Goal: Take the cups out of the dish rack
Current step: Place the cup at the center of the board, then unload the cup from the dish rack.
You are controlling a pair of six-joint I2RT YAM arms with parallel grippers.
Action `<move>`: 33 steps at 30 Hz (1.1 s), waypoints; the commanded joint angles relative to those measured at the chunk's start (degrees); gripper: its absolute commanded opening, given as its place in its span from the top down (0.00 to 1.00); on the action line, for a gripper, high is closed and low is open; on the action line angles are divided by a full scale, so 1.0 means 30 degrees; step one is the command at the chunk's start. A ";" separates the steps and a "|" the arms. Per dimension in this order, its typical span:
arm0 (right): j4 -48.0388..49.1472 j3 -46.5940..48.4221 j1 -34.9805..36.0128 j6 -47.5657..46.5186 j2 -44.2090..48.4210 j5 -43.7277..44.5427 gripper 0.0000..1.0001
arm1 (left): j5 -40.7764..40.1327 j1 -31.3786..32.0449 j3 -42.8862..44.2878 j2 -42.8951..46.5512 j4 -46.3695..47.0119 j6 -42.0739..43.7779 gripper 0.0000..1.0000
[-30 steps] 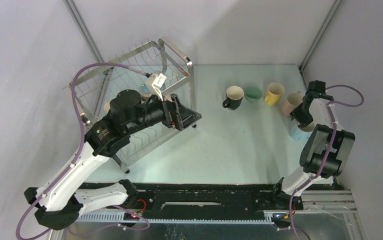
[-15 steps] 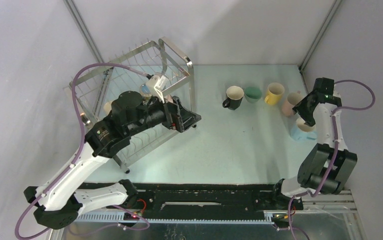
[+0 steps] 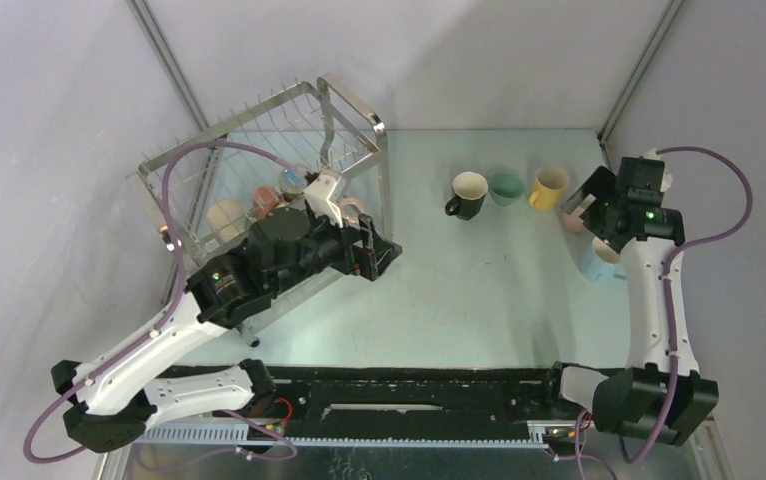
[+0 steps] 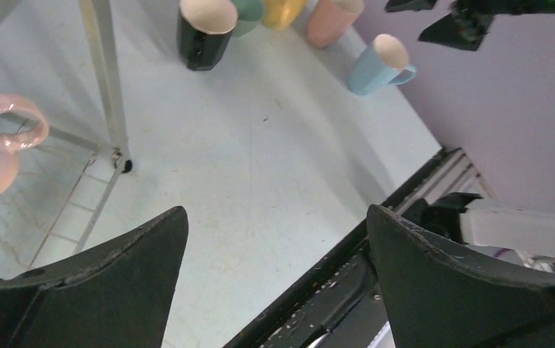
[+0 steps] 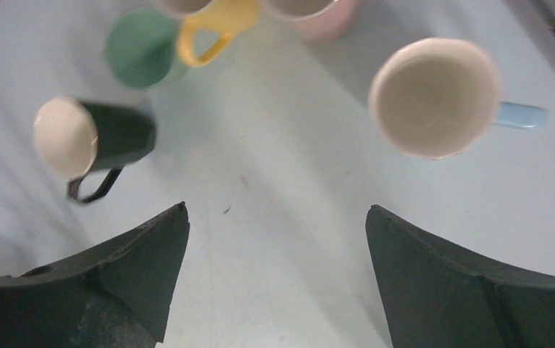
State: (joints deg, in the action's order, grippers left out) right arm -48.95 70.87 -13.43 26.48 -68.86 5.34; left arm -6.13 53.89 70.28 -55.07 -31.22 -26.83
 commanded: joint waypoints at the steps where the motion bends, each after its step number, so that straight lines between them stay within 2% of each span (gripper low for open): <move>1: 0.0326 0.0338 0.1807 0.0211 0.1471 -0.1391 0.01 | -0.3935 0.1136 -0.1394 0.0384 0.0983 0.0453 0.00; 7: 0.2808 -0.1166 0.3757 0.1175 0.3209 -0.3970 0.00 | -0.7005 0.2049 -0.3354 0.0949 0.1818 -0.0291 0.00; 11: 0.4757 -0.2695 0.5744 0.2024 0.4278 -0.4191 0.00 | -0.8733 0.2077 -0.4588 0.1379 0.1813 -0.0567 0.00; 20: 0.8149 -0.5017 0.8173 0.2752 0.5501 -0.5233 0.00 | -1.1556 0.2106 -0.7335 0.2159 0.2299 -0.1087 0.00; 33: 1.2568 -0.7230 1.3581 0.3164 0.6079 -0.3416 0.00 | -1.3006 0.2062 -0.8354 0.2961 0.2098 -0.1252 0.00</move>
State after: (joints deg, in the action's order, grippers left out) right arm -19.55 50.17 23.05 35.07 -51.16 -7.51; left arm -42.33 59.88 47.31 -47.31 -26.85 -29.61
